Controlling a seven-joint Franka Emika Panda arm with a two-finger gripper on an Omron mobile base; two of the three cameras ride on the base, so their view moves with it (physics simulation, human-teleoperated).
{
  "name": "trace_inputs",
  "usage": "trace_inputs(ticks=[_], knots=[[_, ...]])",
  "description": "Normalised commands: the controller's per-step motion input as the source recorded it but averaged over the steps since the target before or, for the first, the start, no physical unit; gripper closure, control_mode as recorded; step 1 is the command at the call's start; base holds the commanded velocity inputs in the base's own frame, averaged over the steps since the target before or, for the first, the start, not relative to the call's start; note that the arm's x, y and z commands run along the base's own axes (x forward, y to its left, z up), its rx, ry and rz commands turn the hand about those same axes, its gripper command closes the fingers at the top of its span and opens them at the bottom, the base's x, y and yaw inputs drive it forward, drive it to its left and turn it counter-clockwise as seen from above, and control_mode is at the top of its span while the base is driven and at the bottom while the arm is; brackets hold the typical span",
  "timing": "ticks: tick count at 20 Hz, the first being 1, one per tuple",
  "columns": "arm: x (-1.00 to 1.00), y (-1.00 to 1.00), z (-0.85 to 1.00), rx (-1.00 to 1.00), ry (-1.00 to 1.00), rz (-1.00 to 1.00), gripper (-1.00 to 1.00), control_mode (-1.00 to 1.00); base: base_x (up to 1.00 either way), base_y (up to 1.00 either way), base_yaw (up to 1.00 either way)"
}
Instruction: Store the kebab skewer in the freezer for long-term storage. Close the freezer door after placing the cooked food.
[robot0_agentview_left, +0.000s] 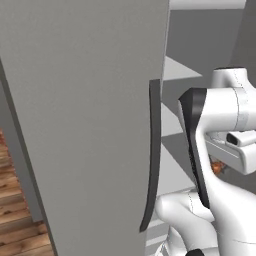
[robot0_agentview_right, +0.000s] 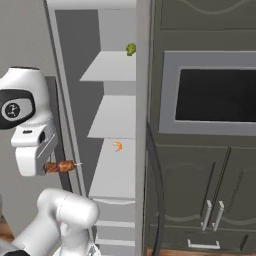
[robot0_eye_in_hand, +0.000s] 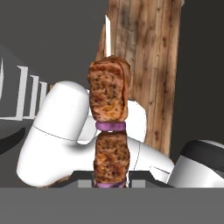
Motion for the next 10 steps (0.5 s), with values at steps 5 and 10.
trace_inputs(ticks=[5, 10], knots=[[0.0, 0.0, 0.0, 0.0, 0.0, 0.0, 1.0, 1.0, 0.0, -0.29, 0.04], [0.0, 0.0, 0.0, 0.0, 0.0, 0.0, 1.0, 1.0, 0.0, -0.48, 0.09]])
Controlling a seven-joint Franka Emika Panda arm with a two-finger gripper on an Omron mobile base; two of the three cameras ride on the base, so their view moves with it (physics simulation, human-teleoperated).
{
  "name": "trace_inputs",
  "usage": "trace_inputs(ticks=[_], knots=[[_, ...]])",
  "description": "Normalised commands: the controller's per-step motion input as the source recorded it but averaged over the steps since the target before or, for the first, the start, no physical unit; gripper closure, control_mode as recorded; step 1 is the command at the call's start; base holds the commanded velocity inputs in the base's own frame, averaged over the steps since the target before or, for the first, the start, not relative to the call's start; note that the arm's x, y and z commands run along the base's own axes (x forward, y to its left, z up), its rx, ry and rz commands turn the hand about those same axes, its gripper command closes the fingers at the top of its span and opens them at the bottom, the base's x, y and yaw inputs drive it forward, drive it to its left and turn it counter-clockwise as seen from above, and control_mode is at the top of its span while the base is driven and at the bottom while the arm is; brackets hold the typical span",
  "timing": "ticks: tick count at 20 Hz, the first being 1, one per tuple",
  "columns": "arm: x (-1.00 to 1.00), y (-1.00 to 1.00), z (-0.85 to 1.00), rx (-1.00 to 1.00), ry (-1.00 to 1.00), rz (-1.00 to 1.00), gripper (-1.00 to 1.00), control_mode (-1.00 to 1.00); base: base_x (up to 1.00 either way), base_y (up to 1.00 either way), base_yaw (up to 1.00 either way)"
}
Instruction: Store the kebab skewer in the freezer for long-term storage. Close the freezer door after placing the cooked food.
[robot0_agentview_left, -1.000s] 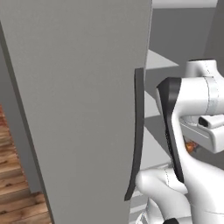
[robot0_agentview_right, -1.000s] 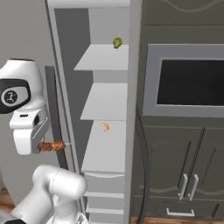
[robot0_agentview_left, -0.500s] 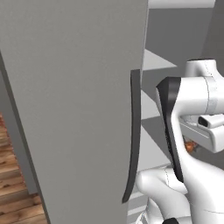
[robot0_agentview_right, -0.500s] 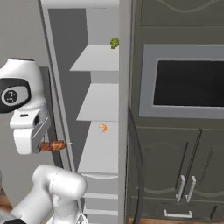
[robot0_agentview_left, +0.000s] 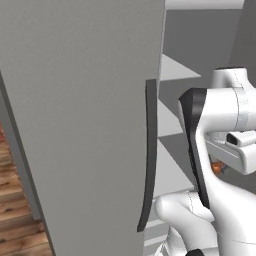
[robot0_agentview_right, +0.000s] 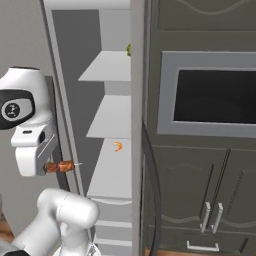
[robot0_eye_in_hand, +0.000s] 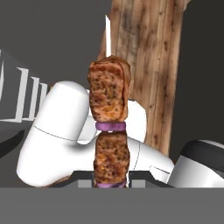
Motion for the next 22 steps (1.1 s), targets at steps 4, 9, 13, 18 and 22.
trace_inputs(ticks=[4, 9, 13, 18, 22], knots=[[0.0, 0.0, 0.0, 0.0, 0.0, 0.0, 1.0, 1.0, 0.02, -0.38, 0.08], [0.0, 0.0, 0.0, 0.0, 0.0, 0.0, 1.0, 1.0, 0.0, -0.01, 0.01], [0.0, 0.0, 0.0, 0.0, 0.0, 0.0, 1.0, 1.0, 0.0, 0.0, 0.0], [0.03, 0.0, -0.01, 0.0, -0.01, 0.01, 1.0, -1.0, 0.0, 0.0, 0.0], [0.22, -0.12, -0.08, 0.02, -0.09, 0.24, 1.0, -1.0, 0.0, 0.0, 0.0]])
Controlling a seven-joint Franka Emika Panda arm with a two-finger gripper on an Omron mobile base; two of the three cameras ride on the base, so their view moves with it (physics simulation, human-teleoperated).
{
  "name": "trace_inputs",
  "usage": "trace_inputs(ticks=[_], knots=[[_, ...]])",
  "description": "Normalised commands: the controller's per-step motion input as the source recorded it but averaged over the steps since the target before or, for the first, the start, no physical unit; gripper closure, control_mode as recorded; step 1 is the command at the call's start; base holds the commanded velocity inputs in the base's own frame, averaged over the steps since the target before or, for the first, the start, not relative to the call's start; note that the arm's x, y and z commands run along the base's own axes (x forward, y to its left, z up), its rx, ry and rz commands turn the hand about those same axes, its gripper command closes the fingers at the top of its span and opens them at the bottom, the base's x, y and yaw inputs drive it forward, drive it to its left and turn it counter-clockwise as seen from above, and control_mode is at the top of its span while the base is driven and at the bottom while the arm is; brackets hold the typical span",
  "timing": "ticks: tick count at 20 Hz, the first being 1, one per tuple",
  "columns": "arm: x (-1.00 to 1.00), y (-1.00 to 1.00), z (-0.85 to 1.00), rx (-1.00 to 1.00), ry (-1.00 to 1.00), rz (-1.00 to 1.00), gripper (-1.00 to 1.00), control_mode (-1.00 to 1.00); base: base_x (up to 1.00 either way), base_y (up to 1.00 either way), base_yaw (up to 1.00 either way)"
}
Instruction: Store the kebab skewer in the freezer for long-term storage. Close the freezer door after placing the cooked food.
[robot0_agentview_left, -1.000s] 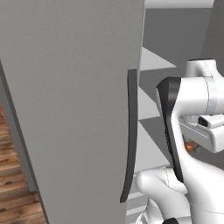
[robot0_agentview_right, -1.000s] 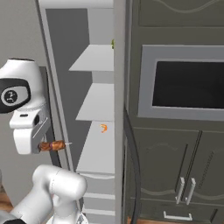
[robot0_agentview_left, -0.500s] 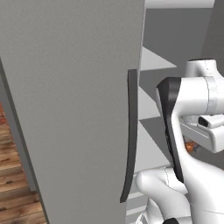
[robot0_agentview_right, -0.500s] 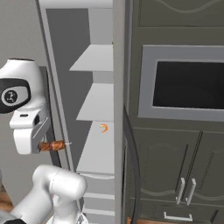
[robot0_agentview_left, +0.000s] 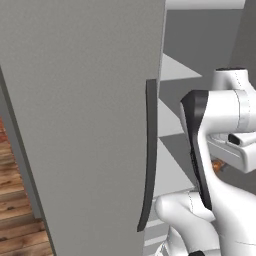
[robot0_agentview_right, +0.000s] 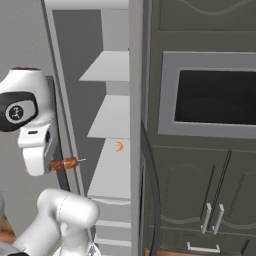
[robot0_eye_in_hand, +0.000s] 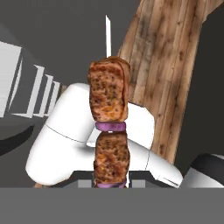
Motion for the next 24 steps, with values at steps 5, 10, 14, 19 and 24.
trace_inputs(ticks=[5, 10, 14, 19, 24], knots=[[0.22, -0.19, 0.0, 0.0, -0.16, 0.32, 1.0, -1.0, 0.0, 0.0, 0.0], [0.34, -0.28, -0.03, 0.0, -0.19, 0.35, 1.0, -1.0, 0.0, 0.0, 0.0], [0.39, -0.2, -0.2, -0.01, -0.25, 0.37, 1.0, -1.0, 0.0, 0.0, 0.0], [0.36, -0.13, -0.33, -0.1, -0.32, 0.38, 1.0, -1.0, 0.0, 0.0, 0.0], [0.46, -0.01, -0.37, -0.08, -0.22, 0.36, 1.0, -1.0, 0.0, 0.0, 0.0]])
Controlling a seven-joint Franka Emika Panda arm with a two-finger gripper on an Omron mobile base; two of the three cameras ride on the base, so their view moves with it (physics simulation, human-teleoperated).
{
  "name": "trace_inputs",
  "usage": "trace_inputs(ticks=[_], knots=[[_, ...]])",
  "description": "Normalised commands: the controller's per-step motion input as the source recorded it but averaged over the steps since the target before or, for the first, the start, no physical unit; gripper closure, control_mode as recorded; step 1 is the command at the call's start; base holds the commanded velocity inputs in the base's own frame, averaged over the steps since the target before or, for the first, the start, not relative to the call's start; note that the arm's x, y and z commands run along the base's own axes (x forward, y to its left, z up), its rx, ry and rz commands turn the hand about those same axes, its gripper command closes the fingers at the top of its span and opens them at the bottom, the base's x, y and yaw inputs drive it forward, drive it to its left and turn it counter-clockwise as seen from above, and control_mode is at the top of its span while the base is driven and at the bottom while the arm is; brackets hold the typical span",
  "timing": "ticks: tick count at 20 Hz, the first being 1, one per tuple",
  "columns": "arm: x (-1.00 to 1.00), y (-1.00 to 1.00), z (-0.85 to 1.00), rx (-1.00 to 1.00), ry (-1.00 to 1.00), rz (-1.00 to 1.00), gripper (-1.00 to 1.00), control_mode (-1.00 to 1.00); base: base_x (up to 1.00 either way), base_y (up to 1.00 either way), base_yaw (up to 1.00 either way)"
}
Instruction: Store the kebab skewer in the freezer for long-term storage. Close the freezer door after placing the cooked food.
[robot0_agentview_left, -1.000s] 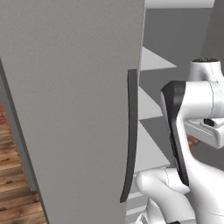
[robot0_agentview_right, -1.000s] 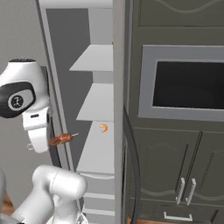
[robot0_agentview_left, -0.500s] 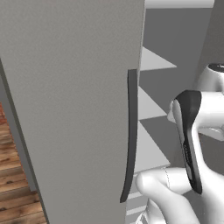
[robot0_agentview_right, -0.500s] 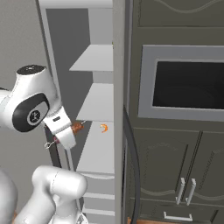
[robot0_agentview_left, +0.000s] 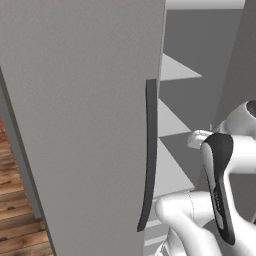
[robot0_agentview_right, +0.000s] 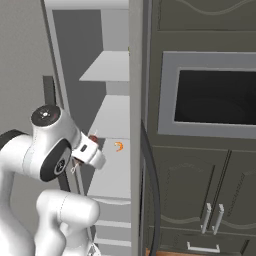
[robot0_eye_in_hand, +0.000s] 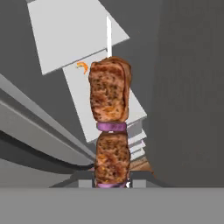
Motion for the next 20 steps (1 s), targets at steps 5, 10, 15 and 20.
trace_inputs(ticks=[5, 10, 15, 20], knots=[[0.56, 0.0, 0.0, 0.0, -0.04, 0.27, 1.0, -1.0, 0.0, 0.0, 0.0], [0.33, 0.0, -0.03, -0.03, -0.02, 0.12, 1.0, -1.0, 0.0, 0.0, 0.0], [0.43, 0.0, -0.11, -0.05, -0.06, 0.0, 1.0, -1.0, 0.0, 0.0, 0.0], [0.32, 0.0, 0.0, -0.02, 0.0, 0.0, 1.0, -1.0, 0.0, 0.0, 0.0]])
